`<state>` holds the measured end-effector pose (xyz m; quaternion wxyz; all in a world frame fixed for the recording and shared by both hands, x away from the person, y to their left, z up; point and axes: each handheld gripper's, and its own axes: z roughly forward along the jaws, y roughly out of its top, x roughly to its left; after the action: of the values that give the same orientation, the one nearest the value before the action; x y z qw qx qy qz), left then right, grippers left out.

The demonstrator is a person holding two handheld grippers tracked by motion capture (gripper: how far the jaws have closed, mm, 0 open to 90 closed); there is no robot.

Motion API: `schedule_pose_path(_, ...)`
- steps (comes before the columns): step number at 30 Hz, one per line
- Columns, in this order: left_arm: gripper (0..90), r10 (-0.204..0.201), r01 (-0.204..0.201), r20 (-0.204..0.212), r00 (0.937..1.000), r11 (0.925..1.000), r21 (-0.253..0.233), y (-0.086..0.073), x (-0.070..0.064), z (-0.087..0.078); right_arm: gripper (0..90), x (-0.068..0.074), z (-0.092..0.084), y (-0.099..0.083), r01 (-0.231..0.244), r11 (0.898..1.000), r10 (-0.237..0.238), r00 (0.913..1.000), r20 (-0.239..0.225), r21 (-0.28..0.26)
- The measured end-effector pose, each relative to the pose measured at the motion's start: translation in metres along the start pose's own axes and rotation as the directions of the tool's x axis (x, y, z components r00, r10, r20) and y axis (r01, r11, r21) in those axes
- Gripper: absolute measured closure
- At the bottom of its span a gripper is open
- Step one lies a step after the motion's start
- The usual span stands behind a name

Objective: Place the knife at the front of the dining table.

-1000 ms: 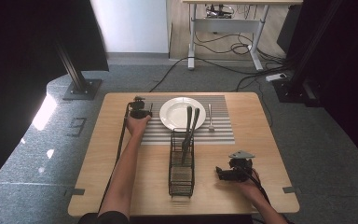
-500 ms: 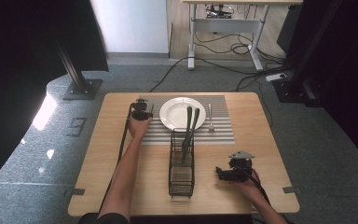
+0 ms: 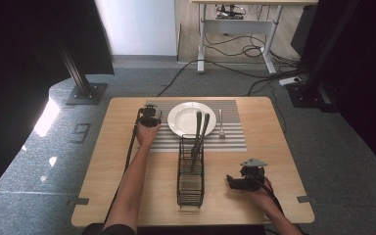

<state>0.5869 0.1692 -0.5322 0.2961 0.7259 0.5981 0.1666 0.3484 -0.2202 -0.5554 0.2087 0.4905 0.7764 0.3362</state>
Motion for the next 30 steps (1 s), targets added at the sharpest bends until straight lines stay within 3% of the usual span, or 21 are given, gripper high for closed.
schedule_pose_path(8,80.8,-0.001,0.001,-0.002,1.0000,0.9997,-0.024,-0.003,0.000,0.000,6.0,0.000,0.000,0.000,0.000,1.000,0.000,1.0000,-0.002,0.000)
schedule_pose_path(19,78.2,-0.004,0.004,0.003,1.0000,0.9999,-0.017,-0.003,0.006,-0.003,6.1,0.000,0.000,0.000,0.001,1.000,-0.001,1.0000,-0.002,0.000)
schedule_pose_path(26,63.1,0.025,-0.025,0.015,0.9996,0.9988,-0.042,-0.004,0.008,-0.013,6.1,0.000,0.000,0.000,0.001,1.000,-0.001,1.0000,-0.002,0.000)
schedule_pose_path(30,62.3,0.046,-0.045,0.042,0.9981,0.9987,-0.025,-0.010,0.005,-0.025,6.2,0.001,0.000,0.000,0.000,1.000,0.000,1.0000,-0.002,0.000)
